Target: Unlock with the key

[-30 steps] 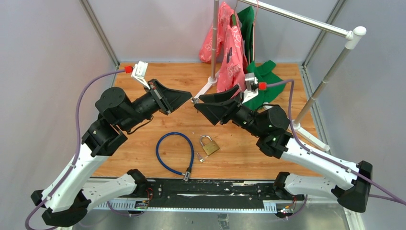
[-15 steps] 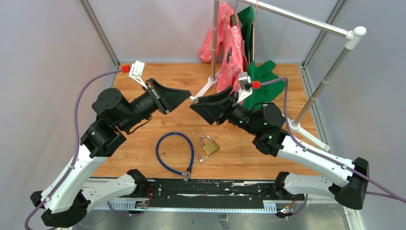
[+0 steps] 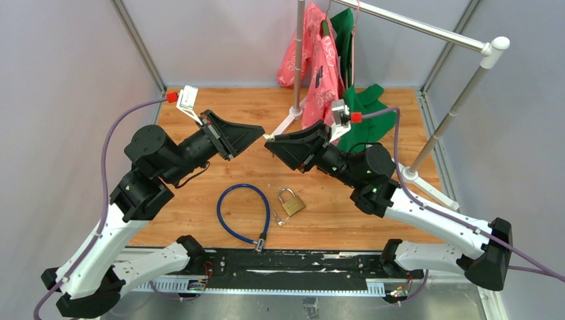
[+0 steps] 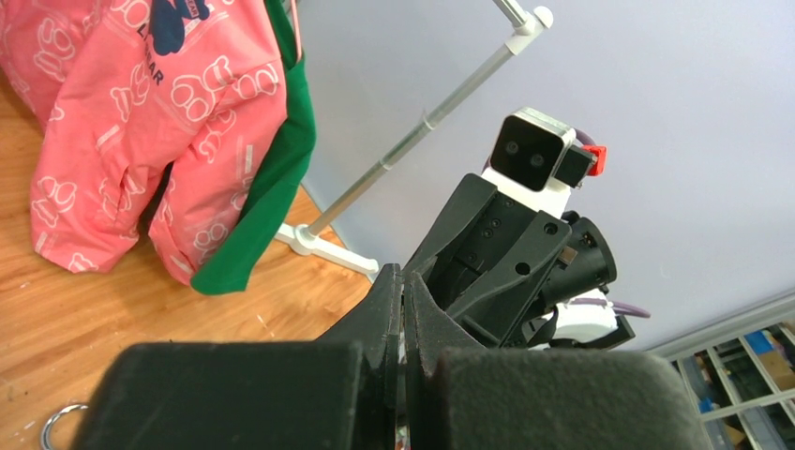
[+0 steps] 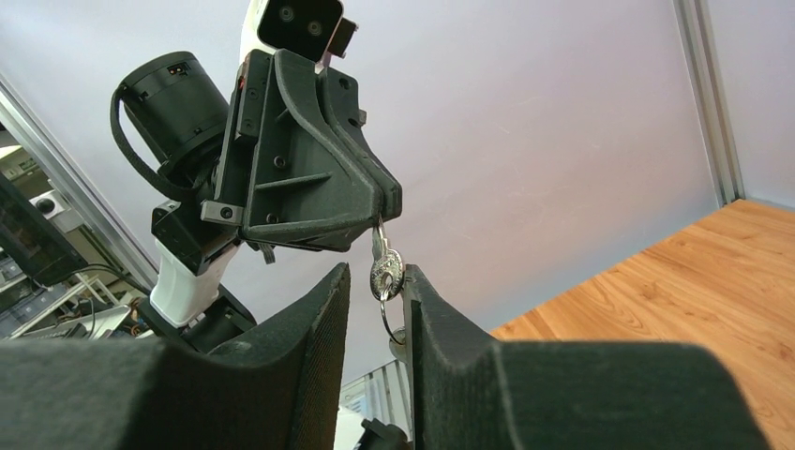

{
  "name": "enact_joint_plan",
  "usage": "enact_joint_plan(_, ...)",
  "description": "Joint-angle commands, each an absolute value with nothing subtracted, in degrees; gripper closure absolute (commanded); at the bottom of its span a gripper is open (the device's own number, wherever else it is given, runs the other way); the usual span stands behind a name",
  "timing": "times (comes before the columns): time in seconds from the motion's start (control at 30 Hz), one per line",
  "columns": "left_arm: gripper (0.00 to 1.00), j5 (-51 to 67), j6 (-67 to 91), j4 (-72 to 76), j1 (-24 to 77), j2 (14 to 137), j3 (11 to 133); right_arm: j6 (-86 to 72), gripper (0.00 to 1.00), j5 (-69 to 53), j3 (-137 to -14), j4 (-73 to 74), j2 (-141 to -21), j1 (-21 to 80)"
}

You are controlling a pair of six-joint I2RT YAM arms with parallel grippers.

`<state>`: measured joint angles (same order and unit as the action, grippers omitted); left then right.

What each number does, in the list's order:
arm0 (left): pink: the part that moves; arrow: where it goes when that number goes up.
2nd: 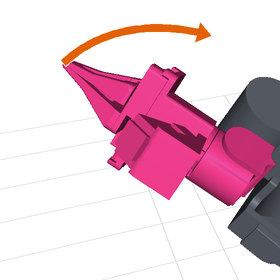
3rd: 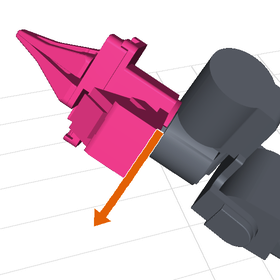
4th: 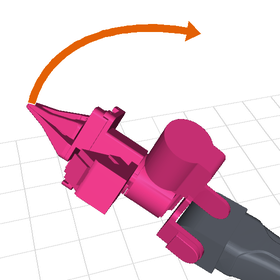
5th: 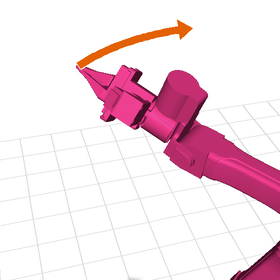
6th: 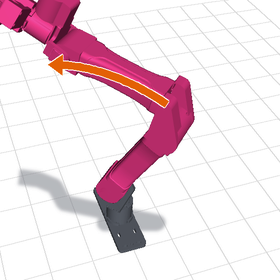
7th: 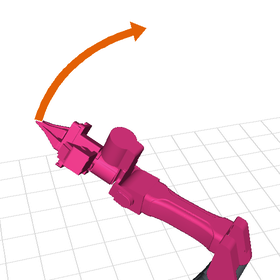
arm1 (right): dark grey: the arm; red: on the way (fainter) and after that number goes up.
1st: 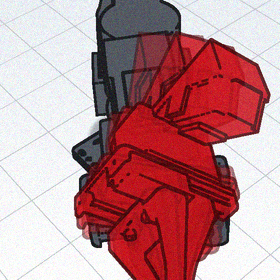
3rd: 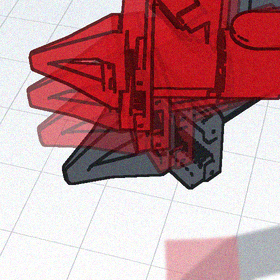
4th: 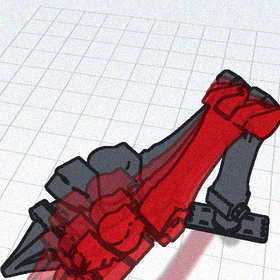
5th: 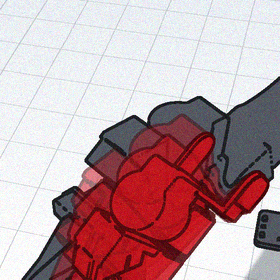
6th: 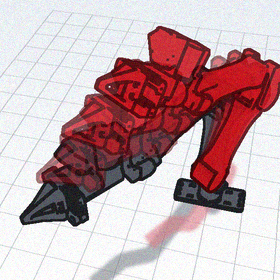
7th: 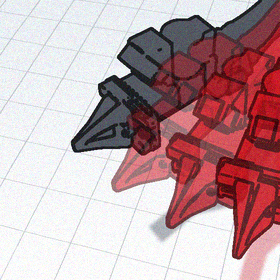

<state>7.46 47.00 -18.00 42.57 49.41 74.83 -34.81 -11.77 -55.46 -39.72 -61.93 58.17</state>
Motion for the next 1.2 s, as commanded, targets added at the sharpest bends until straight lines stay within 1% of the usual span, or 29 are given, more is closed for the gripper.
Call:
enact_joint_plan(0.0, 1.0, 7.4, 46.9, -16.4, 43.1, 48.7, 73.6, -35.5, 0.7, -11.8, -57.5, -43.3, -62.2, 58.6)
enact_joint_plan(0.3, 1.0, 7.3, 47.0, -15.8, 43.1, 47.8, 72.2, -35.9, 0.71, -11.7, -59.0, -43.4, -63.2, 58.6)
enact_joint_plan(0.33, 1.0, 7.1, 47.0, -15.8, 43.0, 47.7, 72.1, -36.1, 0.72, -11.9, -59.2, -43.4, -63.3, 58.6)
enact_joint_plan(0.4, 1.0, 6.7, 46.9, -15.7, 43.1, 47.6, 71.9, -36.3, 0.78, -12.4, -59.6, -43.4, -63.5, 58.6)
enact_joint_plan(0.47, 1.0, 6.3, 46.8, -15.8, 43.1, 47.6, 71.9, -36.7, 0.79, -13.0, -59.6, -43.6, -63.6, 58.6)
enact_joint_plan(0.63, 1.0, 4.0, 46.5, -16.1, 43.1, 47.0, 71.7, -37.3, 0.75, -14.1, -58.4, -44.8, -62.9, 58.6)
enact_joint_plan(0.77, 1.0, 3.0, 46.4, -16.2, 43.1, 46.8, 71.5, -37.5, 0.75, -14.3, -57.8, -45.2, -62.6, 58.6)
enact_joint_plan(1.17, 1.0, 2.2, 46.3, -16.7, 43.0, 46.5, 71.2, -38.1, 0.84, -16.1, -58.3, -45.6, -63.9, 58.6)
